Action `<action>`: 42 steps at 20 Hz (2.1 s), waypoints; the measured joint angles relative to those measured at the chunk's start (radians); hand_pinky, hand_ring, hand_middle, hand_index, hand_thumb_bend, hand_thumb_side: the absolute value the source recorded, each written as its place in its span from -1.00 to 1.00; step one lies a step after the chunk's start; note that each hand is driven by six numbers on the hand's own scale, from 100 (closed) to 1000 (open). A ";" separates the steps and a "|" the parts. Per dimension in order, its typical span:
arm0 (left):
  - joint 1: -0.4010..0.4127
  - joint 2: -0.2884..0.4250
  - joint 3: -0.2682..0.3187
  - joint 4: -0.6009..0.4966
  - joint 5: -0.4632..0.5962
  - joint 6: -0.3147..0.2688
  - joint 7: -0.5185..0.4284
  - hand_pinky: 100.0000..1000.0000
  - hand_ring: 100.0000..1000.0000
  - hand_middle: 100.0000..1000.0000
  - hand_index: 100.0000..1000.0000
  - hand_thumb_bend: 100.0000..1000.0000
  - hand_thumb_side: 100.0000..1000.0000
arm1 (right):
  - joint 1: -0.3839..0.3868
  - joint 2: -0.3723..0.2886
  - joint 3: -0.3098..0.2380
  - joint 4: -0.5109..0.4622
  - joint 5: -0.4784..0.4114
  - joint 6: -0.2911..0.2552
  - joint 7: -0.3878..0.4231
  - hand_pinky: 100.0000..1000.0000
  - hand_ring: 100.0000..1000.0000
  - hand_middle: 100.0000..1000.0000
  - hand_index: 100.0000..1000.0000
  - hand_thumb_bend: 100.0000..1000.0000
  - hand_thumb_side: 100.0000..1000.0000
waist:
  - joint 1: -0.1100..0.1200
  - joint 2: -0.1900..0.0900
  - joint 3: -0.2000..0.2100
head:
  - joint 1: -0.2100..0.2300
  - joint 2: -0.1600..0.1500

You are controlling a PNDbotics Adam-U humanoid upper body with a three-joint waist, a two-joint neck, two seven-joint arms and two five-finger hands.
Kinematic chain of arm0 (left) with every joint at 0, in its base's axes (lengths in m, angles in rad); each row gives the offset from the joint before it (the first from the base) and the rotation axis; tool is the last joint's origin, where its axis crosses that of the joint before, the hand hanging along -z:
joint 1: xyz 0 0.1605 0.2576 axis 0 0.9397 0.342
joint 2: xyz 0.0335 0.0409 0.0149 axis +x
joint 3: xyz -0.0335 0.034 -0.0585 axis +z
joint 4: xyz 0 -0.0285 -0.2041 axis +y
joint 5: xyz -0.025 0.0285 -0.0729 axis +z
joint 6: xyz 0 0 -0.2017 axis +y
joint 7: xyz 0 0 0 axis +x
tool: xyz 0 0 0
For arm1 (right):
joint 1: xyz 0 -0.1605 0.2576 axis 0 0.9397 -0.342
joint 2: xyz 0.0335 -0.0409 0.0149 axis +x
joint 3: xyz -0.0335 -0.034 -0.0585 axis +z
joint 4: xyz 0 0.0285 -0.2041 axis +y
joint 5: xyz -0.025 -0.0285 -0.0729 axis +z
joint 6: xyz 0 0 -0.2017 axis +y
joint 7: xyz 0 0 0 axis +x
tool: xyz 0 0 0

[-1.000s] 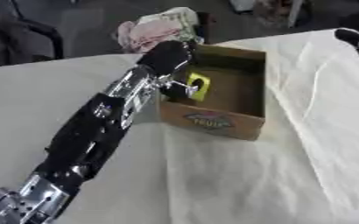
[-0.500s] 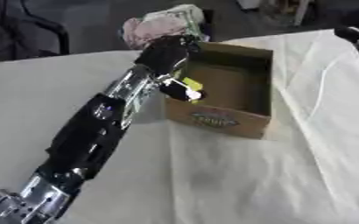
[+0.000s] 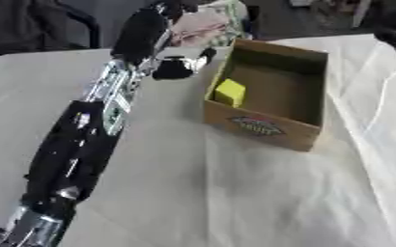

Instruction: Pick up objects on the table and place them in the box.

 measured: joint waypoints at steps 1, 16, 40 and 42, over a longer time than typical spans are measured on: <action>0.028 -0.001 0.001 -0.026 0.017 -0.004 0.017 -0.13 0.30 0.31 0.63 -0.39 0.35 | 0.001 0.000 -0.004 0.000 0.005 0.000 -0.004 0.63 0.59 0.30 0.78 -1.00 -0.08 | 0.000 0.007 0.008 | -0.004 0.000; 0.428 -0.096 -0.102 -0.365 0.269 0.192 0.107 -0.24 0.27 0.28 0.66 -0.52 0.42 | 0.019 0.015 -0.023 0.000 0.047 0.004 -0.033 0.64 0.59 0.29 0.78 -1.00 -0.07 | -0.020 0.041 0.057 | -0.034 -0.003; 0.507 -0.085 -0.103 -0.537 0.696 0.228 0.124 -0.26 0.22 0.24 0.64 -0.53 0.42 | 0.030 0.022 -0.022 0.012 0.049 0.007 -0.025 0.64 0.59 0.28 0.78 -1.00 -0.07 | -0.008 0.018 0.025 | -0.053 0.001; 0.507 -0.078 -0.097 -0.536 0.735 0.219 0.124 -0.26 0.22 0.24 0.64 -0.53 0.42 | 0.033 0.023 -0.022 0.012 0.049 0.007 -0.024 0.64 0.59 0.28 0.78 -1.00 -0.07 | -0.009 0.018 0.025 | -0.055 0.001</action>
